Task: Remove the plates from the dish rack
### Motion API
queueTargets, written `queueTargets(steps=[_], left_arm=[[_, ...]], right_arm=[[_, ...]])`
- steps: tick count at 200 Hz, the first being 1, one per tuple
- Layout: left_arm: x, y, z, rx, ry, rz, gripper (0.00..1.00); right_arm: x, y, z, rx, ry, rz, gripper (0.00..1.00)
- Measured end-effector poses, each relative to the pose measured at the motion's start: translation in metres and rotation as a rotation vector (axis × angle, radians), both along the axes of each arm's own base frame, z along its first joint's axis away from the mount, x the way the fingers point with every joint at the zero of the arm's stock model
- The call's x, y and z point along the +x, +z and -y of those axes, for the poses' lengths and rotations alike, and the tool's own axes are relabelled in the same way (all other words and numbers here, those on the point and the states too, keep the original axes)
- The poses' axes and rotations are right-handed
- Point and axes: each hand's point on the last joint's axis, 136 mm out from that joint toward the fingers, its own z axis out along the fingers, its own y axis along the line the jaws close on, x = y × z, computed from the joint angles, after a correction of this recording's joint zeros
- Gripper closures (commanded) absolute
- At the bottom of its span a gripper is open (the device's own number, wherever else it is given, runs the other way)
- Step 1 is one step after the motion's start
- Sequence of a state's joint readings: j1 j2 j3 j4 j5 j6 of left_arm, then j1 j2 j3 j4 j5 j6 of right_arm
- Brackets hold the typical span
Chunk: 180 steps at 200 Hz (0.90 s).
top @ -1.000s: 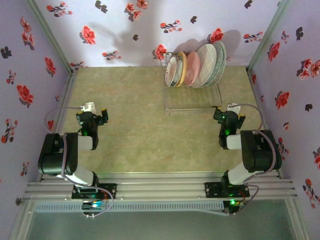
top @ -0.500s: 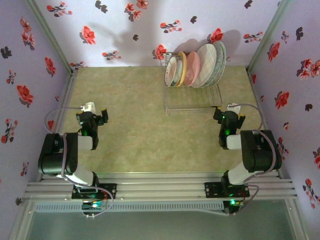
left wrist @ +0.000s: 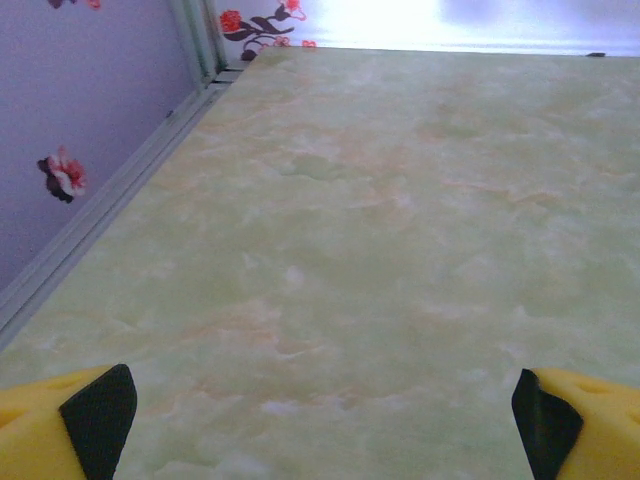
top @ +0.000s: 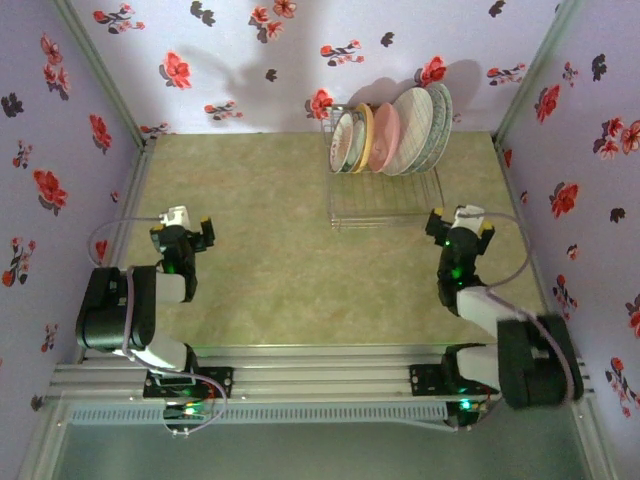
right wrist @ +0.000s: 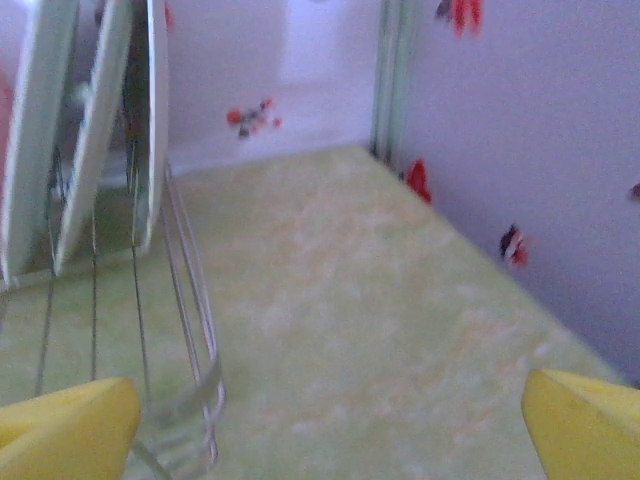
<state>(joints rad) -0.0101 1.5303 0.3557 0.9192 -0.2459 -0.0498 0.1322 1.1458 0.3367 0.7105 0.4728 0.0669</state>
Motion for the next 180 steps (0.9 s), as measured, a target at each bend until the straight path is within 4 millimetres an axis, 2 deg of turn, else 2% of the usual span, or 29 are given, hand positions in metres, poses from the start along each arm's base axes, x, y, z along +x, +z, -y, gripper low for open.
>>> queueTargets(steps=[14,23,40,52,60,72,81,89,101,113,124,138,153,169,180], left_arm=[[-0.006,0.003,0.002,0.016,0.009,-0.005,0.0],[-0.008,0.011,0.008,0.031,0.005,0.002,0.0],[-0.011,0.05,0.018,0.038,0.009,0.076,0.0],[-0.009,0.083,0.017,-0.006,0.051,0.133,0.0],[-0.005,0.106,0.015,-0.076,0.094,0.149,0.0],[0.005,0.15,0.009,-0.207,0.168,0.176,0.0],[0.011,0.182,0.006,-0.32,0.2,0.219,0.0],[0.014,0.208,0.004,-0.429,0.21,0.265,0.0],[0.016,0.224,0.001,-0.55,0.217,0.288,0.0],[0.019,0.221,0.006,-0.631,0.229,0.242,0.0],[0.025,0.21,0.022,-0.669,0.213,0.161,0.0],[0.028,0.196,0.053,-0.684,0.159,0.056,0.0],[0.022,0.184,0.092,-0.68,0.073,-0.045,0.0],[0.011,0.181,0.132,-0.665,-0.038,-0.118,0.0],[0.004,0.181,0.156,-0.648,-0.119,-0.148,0.0]], right_arm=[[-0.004,0.052,0.009,0.001,-0.058,0.069,0.01],[-0.004,0.097,0.016,0.02,-0.102,0.115,0.01],[-0.007,0.192,0.026,0.125,-0.172,0.205,0.01],[-0.019,0.257,0.035,0.237,-0.217,0.298,0.01],[-0.028,0.284,0.042,0.304,-0.219,0.354,0.01],[-0.038,0.3,0.055,0.374,-0.213,0.391,0.01],[-0.038,0.296,0.063,0.407,-0.22,0.374,0.01],[-0.031,0.283,0.064,0.43,-0.219,0.31,0.01],[-0.012,0.257,0.058,0.45,-0.2,0.194,0.01],[0.008,0.224,0.052,0.458,-0.189,0.064,0.01],[0.023,0.188,0.047,0.448,-0.17,-0.057,0.03],[0.03,0.146,0.04,0.422,-0.14,-0.182,0.04],[0.031,0.104,0.031,0.385,-0.077,-0.281,0.03],[0.034,0.067,0.017,0.346,0.021,-0.355,0.03],[0.037,0.049,0.007,0.32,0.1,-0.382,0.04]])
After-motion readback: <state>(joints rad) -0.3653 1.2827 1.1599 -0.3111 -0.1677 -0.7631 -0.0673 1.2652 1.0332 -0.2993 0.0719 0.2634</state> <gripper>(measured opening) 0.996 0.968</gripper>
